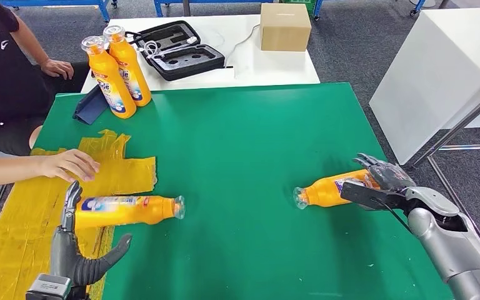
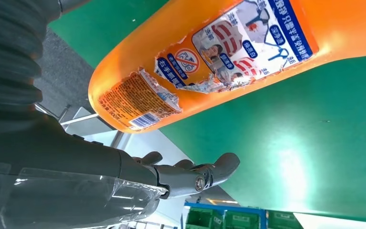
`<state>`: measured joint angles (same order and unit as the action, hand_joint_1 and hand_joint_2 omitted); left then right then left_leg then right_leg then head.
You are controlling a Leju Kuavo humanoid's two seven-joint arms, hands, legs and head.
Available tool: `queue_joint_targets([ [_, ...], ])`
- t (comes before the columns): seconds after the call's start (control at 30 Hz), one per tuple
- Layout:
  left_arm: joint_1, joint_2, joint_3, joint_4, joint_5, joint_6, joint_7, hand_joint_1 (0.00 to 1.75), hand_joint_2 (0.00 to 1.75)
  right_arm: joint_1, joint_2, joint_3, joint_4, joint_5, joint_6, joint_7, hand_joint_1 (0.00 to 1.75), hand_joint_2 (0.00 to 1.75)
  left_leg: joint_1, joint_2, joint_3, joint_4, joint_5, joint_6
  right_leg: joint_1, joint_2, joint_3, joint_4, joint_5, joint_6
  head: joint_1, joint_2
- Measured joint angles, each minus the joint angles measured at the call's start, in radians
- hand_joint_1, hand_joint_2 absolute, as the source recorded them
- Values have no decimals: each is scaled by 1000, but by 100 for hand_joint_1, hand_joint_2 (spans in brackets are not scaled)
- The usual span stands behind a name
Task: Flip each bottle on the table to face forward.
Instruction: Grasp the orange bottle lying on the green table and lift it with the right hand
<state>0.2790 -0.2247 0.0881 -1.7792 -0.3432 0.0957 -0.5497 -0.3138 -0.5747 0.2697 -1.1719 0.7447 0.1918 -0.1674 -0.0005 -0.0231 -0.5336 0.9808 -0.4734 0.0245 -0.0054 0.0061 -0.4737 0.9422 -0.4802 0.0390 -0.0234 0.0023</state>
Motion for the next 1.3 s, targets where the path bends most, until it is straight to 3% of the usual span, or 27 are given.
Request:
queue_joint_targets([
  [0.37, -4, 0, 4, -1, 21, -22, 4, 0, 175, -48, -26, 95, 90, 86, 57, 49, 0, 175, 0, 0, 0, 0, 0, 0, 0, 0, 0, 0, 0, 0, 0, 0],
  [0.57, -9, 0, 4, -1, 33, -32, 15, 0, 175, -121, 11, 183, 262, 200, -22, 92, 0, 175, 0, 2, 3, 0, 0, 0, 1, 1, 2, 0, 0, 0, 0, 0],
  [0.7, -15, -1, 3, 0, 34, -34, 19, 0, 175, -165, 41, 210, 342, 236, -35, 109, 168, 175, 1, 3, 9, 0, -1, 0, 1, 2, 3, -1, 0, 0, 0, 0],
  [0.73, -18, -1, 2, 0, 35, -36, 21, 0, 175, -173, 52, 216, 365, 251, -37, 117, 175, 175, 2, 3, 11, 0, -2, -1, 2, 3, 3, -1, 0, 0, 1, 0],
  [0.97, -38, 0, -8, 15, 41, -44, 27, 0, 175, -209, 126, 233, 505, 306, -78, 134, 175, 175, 3, 4, 24, 0, -5, -1, 3, 3, 11, -3, -1, -1, 1, 0],
  [1.3, -40, 0, -14, 18, 55, -38, 27, 0, 175, -216, 177, 222, 546, 301, -100, 134, 175, 175, 6, 11, 39, 0, -10, -3, 6, 12, 25, -6, -1, -1, 1, 0],
])
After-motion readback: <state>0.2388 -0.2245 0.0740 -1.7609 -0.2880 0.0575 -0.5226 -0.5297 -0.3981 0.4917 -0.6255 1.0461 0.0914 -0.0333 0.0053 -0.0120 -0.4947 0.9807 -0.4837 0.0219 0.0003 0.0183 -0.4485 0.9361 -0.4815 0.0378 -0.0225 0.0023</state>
